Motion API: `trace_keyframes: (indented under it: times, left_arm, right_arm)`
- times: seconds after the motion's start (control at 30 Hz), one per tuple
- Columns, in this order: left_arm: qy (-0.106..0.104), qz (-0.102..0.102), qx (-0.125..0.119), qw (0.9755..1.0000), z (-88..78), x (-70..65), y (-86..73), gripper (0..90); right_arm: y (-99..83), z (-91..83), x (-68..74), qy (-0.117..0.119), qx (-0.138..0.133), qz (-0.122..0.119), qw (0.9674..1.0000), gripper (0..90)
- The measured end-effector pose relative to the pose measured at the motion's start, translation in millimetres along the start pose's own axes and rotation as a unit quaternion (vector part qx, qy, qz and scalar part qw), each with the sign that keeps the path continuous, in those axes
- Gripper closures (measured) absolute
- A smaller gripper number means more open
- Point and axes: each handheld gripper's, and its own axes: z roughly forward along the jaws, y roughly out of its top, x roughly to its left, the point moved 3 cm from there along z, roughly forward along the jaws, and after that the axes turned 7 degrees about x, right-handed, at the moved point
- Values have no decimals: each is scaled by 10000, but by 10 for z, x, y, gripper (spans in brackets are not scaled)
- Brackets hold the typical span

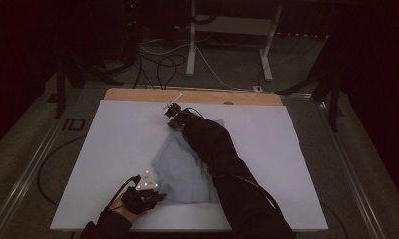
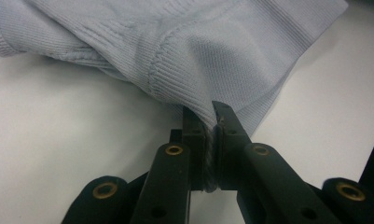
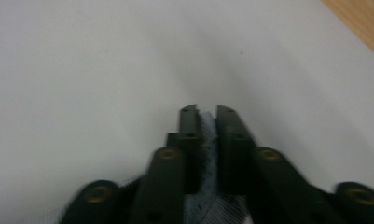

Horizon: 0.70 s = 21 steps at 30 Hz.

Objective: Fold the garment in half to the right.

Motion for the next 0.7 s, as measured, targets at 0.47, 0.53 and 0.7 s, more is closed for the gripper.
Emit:
trace_keyframes:
  times: [0.47,0.53,0.7]
  left_arm:
    - [17,163,-76,9998,-69,-12,43,871]
    - [25,190,-86,9998,-82,-16,59,871]
    - [50,265,-159,9995,-127,-22,106,872]
  right_arm:
    - [52,-183,3,-83,-111,-244,9996,858]
    - [56,-208,3,-98,-132,-270,9995,858]
    - [65,-277,-1,-97,-230,-266,9993,859]
